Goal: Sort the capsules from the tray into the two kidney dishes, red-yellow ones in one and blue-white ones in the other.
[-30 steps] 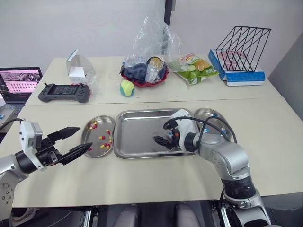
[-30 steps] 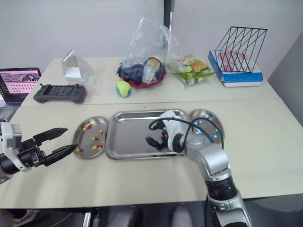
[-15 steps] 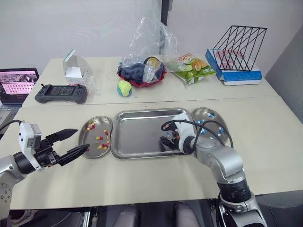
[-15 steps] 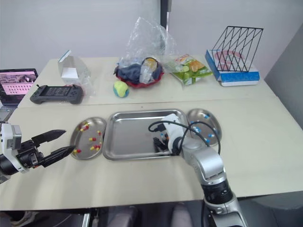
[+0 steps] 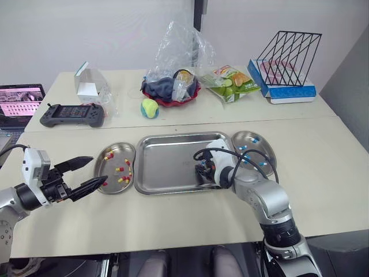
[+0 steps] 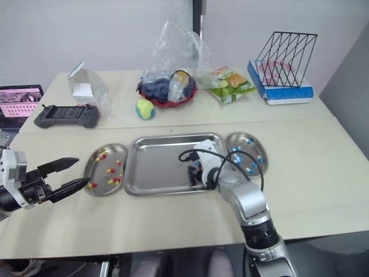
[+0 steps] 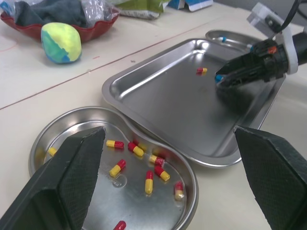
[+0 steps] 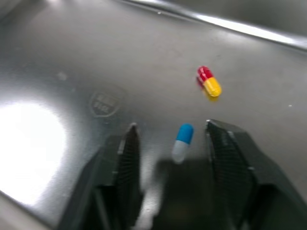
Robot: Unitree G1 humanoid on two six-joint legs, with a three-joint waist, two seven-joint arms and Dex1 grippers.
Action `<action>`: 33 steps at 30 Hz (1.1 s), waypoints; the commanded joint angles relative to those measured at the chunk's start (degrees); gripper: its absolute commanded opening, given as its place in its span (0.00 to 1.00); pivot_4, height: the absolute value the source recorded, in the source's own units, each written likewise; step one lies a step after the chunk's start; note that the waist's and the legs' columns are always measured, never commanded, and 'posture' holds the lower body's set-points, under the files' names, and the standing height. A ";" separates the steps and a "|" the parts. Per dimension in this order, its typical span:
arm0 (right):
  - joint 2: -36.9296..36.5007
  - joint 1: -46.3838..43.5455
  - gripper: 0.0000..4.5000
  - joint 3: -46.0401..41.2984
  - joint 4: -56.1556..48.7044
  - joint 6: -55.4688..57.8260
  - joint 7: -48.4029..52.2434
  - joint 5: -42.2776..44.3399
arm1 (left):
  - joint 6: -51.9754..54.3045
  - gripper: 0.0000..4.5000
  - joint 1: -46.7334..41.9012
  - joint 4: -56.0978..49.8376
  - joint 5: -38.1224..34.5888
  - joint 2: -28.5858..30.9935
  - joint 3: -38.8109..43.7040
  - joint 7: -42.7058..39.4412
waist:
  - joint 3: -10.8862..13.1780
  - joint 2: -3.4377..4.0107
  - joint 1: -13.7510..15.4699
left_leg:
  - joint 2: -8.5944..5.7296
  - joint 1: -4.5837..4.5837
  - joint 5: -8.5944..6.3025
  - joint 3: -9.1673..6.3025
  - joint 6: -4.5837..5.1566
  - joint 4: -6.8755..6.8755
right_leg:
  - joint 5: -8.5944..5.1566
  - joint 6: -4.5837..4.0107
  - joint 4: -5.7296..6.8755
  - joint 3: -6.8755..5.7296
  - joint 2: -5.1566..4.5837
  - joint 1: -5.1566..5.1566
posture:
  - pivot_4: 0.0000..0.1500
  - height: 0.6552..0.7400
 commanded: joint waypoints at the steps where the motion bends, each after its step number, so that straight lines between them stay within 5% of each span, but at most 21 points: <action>1: -0.88 1.36 0.18 0.92 0.95 -0.85 0.74 -0.65 | -0.91 1.00 -0.57 0.54 0.20 1.81 1.34 -0.87 | 0.00 0.00 -0.01 | 0.00 0.01 0.00 0.00 0.00 0.00 | 0.00 0.00 0.00 0.00 0.00 0.00 | 1.00 1.00; 4: -1.37 1.36 0.01 1.58 1.13 -2.20 1.55 -0.96 | -1.05 1.00 -0.84 0.81 0.16 2.22 1.52 -0.94 | 0.00 0.00 -0.01 | 0.01 0.09 -0.01 0.01 0.01 -0.04 | 0.00 0.00 0.00 0.00 0.01 0.03 | 1.00 1.00; 15: -5.00 -2.35 0.01 -3.29 -0.60 -8.99 9.61 3.19 | -0.66 1.00 -1.13 -0.01 -0.69 1.93 1.12 -1.30 | 0.00 0.00 -0.08 | 0.01 0.09 -0.02 0.03 0.03 -0.04 | 0.00 0.00 -0.02 0.00 0.01 0.06 | 1.00 1.00; 25: -26.92 -8.31 0.01 -16.77 16.09 -20.65 21.97 3.08 | -1.17 1.00 -4.94 1.55 -1.14 0.57 0.11 -1.77 | -0.01 -0.04 1.10 | 0.03 0.06 -0.24 0.52 0.39 -0.02 | 0.01 -0.01 -0.08 -0.11 0.02 0.17 | 1.00 1.00; 33: -26.76 -4.41 0.01 -16.46 19.38 -22.94 22.27 2.16 | -1.24 1.00 -6.23 2.17 -0.21 0.70 -0.42 -2.03 | 0.01 0.01 -0.19 | 0.07 0.02 -0.23 0.75 0.37 -0.01 | 0.02 -0.03 -0.06 0.12 -0.03 0.00 | 1.00 1.00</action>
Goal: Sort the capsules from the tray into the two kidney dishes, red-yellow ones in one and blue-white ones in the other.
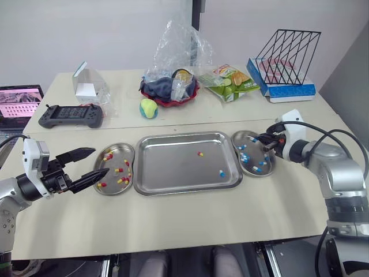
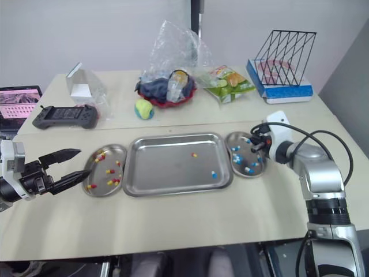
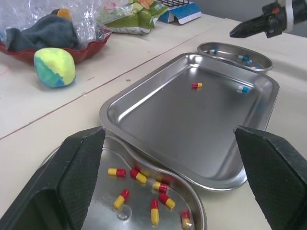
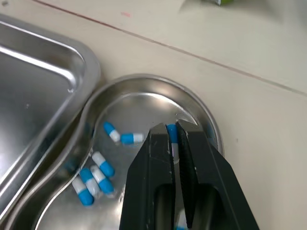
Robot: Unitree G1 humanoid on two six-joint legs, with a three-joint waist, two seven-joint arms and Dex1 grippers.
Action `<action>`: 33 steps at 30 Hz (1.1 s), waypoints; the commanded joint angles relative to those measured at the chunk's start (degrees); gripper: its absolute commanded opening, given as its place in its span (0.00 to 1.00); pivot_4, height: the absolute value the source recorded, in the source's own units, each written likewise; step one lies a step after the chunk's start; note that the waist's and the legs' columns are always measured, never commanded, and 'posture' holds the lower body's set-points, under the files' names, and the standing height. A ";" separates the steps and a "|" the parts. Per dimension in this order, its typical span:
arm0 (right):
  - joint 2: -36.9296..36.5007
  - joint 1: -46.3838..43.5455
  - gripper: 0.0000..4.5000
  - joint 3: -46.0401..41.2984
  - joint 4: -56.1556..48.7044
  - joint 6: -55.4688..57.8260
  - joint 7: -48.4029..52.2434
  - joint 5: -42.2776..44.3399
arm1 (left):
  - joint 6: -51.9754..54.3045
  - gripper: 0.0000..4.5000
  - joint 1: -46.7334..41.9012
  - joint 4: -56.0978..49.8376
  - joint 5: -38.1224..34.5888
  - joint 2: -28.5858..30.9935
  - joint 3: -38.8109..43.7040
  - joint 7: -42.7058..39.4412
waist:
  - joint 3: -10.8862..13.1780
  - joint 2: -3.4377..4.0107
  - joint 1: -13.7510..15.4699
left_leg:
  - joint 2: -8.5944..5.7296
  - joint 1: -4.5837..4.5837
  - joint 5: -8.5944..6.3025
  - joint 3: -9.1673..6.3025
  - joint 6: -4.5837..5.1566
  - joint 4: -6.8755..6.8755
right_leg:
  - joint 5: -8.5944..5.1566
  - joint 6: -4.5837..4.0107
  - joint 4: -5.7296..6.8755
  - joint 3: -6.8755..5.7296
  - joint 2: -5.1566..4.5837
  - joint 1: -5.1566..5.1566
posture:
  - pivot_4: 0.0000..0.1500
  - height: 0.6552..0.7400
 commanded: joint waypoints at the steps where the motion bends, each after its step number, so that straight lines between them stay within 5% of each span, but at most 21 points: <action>1: -0.03 0.86 0.01 0.07 -0.93 -2.63 -0.02 -0.96 | -1.04 1.00 -0.70 0.00 -0.10 0.55 0.37 0.07 | 0.00 0.00 0.00 | 0.00 0.01 0.00 0.00 0.01 0.00 | 0.00 0.00 0.00 0.00 0.00 0.00 | 1.00 1.00; 9: 2.62 0.98 0.01 -1.19 -2.17 0.51 -0.19 1.59 | -1.55 1.00 -1.52 1.04 0.66 1.20 -0.28 -0.25 | 0.00 0.00 0.06 | -0.01 -0.01 0.00 -0.01 0.00 0.03 | 0.00 0.00 0.00 0.00 -0.01 0.00 | 1.00 1.00; 10: 2.29 0.86 0.18 -1.12 -2.19 0.67 -0.41 1.12 | -2.23 1.00 -2.09 1.52 1.11 1.10 -0.35 0.03 | 0.00 0.00 0.06 | -0.01 0.00 0.00 -0.02 0.00 0.03 | 0.00 0.00 0.00 0.00 -0.01 0.00 | 1.00 1.00; 21: -1.46 -1.02 0.99 -3.97 -1.96 -1.94 2.93 2.29 | -3.44 1.00 -5.14 3.75 1.20 0.29 -0.02 1.93 | 0.00 0.00 0.18 | -0.02 -0.03 0.01 -0.01 -0.01 0.06 | 0.00 0.00 0.00 0.00 -0.02 0.00 | 1.00 1.00; 33: -6.09 -1.70 0.99 -19.74 24.64 -27.15 4.41 3.70 | -14.77 1.00 -7.40 19.34 6.26 2.09 6.47 6.00 | 0.00 0.00 0.25 | -0.03 0.01 0.03 0.12 -0.06 0.05 | 0.00 0.01 0.00 -0.03 -0.02 0.06 | 1.00 1.00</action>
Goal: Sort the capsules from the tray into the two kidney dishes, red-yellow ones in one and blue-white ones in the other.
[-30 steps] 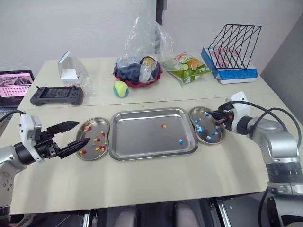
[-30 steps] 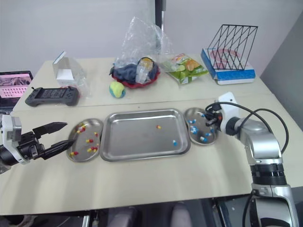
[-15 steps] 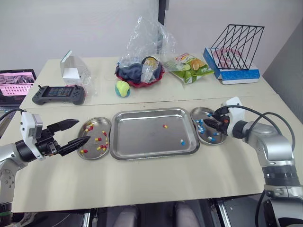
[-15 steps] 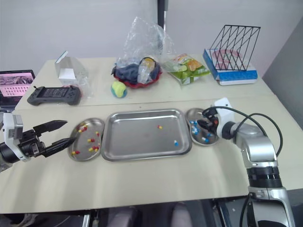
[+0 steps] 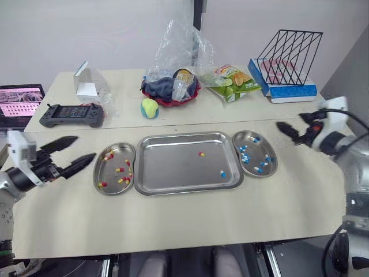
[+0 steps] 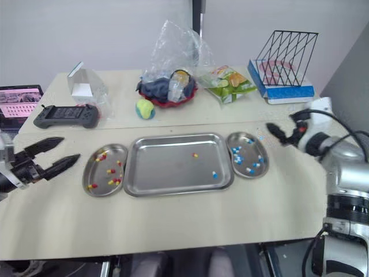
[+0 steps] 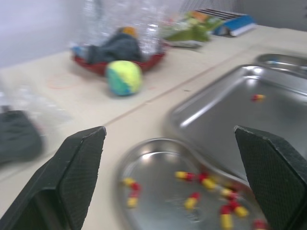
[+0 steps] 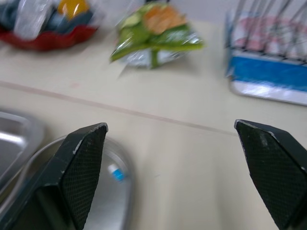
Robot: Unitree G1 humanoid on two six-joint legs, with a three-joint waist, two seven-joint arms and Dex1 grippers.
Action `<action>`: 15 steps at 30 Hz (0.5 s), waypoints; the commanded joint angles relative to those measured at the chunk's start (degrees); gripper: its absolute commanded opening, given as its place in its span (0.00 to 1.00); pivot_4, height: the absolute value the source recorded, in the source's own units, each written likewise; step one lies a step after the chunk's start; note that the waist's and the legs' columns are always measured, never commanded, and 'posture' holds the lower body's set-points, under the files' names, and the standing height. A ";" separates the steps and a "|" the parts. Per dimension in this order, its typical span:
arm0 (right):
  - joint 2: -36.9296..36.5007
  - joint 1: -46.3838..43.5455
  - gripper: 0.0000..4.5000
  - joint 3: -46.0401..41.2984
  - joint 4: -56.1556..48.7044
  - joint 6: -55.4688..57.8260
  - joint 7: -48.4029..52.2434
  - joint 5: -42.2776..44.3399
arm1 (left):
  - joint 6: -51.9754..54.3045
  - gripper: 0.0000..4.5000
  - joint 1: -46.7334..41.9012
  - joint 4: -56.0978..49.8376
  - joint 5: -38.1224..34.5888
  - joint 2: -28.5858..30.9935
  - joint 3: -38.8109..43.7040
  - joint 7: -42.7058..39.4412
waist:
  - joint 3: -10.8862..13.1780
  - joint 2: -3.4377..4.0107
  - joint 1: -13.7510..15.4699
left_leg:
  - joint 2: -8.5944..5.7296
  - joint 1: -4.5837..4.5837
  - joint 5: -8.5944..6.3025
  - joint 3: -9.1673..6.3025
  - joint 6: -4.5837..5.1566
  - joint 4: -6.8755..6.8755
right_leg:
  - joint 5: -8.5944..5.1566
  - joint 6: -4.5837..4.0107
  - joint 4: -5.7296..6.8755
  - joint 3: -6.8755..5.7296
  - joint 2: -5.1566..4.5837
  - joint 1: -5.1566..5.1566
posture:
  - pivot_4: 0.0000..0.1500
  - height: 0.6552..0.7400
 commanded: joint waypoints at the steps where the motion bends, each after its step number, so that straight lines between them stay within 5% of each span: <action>1: -2.09 1.75 0.99 -2.09 7.06 -10.91 1.68 -1.67 | -4.75 1.00 0.00 3.67 1.76 1.20 3.25 1.34 | 0.00 0.00 -0.12 | 0.00 0.01 0.00 0.03 -0.01 -0.01 | 0.00 0.00 0.00 0.00 0.00 0.02 | 1.00 1.00; 5: -1.56 6.03 0.99 -0.52 11.00 -20.10 6.14 -2.89 | -6.99 1.00 1.18 5.70 2.70 0.45 3.85 2.19 | 0.00 0.00 -0.40 | 0.02 0.06 -0.01 0.05 0.02 -0.01 | 0.00 0.00 0.01 0.01 0.01 0.05 | 1.00 1.00; 15: -1.25 9.39 0.99 -1.92 14.08 -22.35 13.36 1.26 | -8.40 1.00 3.04 7.84 2.75 -0.11 3.62 3.21 | 0.00 0.01 -0.31 | 0.03 0.21 -0.18 0.06 0.30 0.01 | 0.00 0.00 0.00 0.14 0.01 0.10 | 1.00 1.00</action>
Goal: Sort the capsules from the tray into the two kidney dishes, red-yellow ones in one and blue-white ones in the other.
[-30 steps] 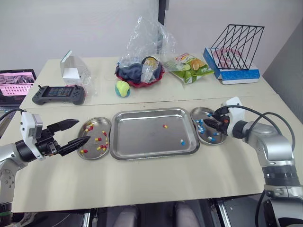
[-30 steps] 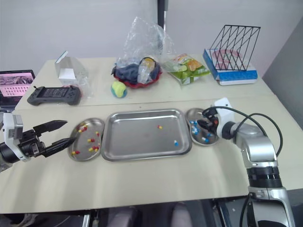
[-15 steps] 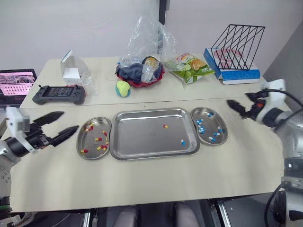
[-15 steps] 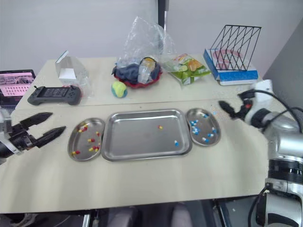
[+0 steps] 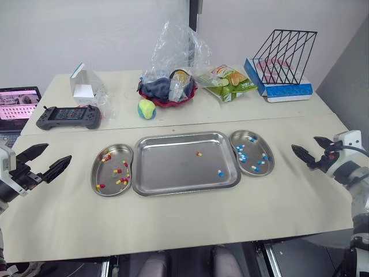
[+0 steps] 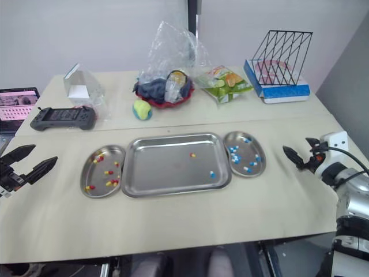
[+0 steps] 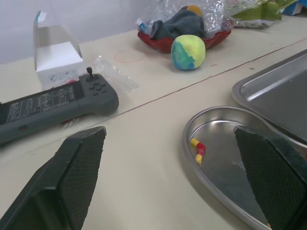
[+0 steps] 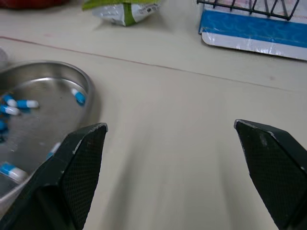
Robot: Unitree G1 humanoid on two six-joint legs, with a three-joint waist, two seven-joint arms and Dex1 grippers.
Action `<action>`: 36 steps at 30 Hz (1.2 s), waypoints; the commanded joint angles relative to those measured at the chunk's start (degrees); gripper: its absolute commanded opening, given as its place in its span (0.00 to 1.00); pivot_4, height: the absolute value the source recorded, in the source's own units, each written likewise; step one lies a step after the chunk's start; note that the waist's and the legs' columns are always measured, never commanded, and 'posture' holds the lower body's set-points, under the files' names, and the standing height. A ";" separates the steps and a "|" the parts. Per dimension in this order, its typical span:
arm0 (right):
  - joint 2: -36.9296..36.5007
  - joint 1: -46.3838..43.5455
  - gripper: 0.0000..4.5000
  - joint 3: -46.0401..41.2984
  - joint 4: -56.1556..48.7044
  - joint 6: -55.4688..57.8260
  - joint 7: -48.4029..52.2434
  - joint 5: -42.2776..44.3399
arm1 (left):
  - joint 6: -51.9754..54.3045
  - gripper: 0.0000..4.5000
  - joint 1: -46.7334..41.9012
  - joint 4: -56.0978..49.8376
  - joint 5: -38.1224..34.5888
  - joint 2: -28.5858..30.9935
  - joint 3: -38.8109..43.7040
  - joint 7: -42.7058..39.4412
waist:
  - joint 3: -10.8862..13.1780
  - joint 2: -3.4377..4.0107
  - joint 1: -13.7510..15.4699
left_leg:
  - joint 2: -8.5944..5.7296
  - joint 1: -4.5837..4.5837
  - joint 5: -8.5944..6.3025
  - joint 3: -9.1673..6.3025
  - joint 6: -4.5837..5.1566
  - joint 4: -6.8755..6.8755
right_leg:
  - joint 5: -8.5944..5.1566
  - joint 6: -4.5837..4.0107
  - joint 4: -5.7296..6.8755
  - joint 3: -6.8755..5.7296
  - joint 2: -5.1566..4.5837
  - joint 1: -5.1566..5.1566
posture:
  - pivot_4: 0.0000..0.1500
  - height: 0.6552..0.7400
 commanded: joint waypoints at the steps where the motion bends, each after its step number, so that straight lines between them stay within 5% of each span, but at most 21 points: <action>1: -1.09 0.59 0.99 -0.92 0.00 -1.78 2.23 1.22 | -1.33 1.00 -0.06 -0.67 -0.40 0.52 1.47 0.39 | 0.00 0.00 0.24 | 0.00 0.00 0.00 0.00 0.00 0.01 | 0.00 0.00 0.00 -0.01 -0.01 0.02 | 1.00 1.00; 18: -2.25 1.36 0.99 0.86 -1.70 1.18 4.78 0.07 | 3.94 1.00 -1.16 -6.28 -2.49 1.95 -1.44 -1.93 | 0.00 -0.01 0.31 | -0.01 0.03 0.00 -0.01 -0.01 0.02 | 0.00 0.01 0.00 0.01 -0.03 0.03 | 1.00 1.00; 22: -2.33 3.04 0.99 0.19 -5.76 4.42 4.69 1.93 | 7.73 1.00 -5.27 -9.98 -2.74 3.18 -5.60 -3.64 | 0.01 0.29 -1.31 | -1.43 -0.14 0.14 -3.13 0.10 0.11 | -0.40 0.41 0.07 -2.42 -1.33 1.62 | 1.00 1.00; 23: -2.24 3.71 0.99 -0.13 -7.28 5.43 4.78 2.61 | 8.41 1.00 -6.63 -10.76 -2.50 3.34 -7.01 -3.94 | 0.00 0.30 -1.11 | -2.06 -0.09 0.40 -3.99 0.12 0.16 | -0.53 0.55 0.04 -2.95 -1.74 1.94 | 1.00 1.00; 24: -2.20 4.72 0.99 -0.29 -9.22 6.24 5.02 3.03 | 8.92 1.00 -8.15 -11.30 -2.16 3.44 -8.52 -4.27 | -0.01 0.29 -0.68 | -2.04 0.01 0.78 -3.83 -0.50 0.25 | -0.54 0.58 -0.10 -2.58 -1.69 1.55 | 1.00 1.00; 36: -0.64 26.71 0.99 -8.00 -42.33 15.99 4.34 13.71 | 10.63 1.00 -30.15 -8.37 4.05 -1.62 -29.94 -11.89 | -0.02 0.30 1.74 | -2.03 -0.18 0.78 -3.08 -0.50 0.17 | -0.53 0.59 0.07 -1.65 -1.64 1.14 | 1.00 1.00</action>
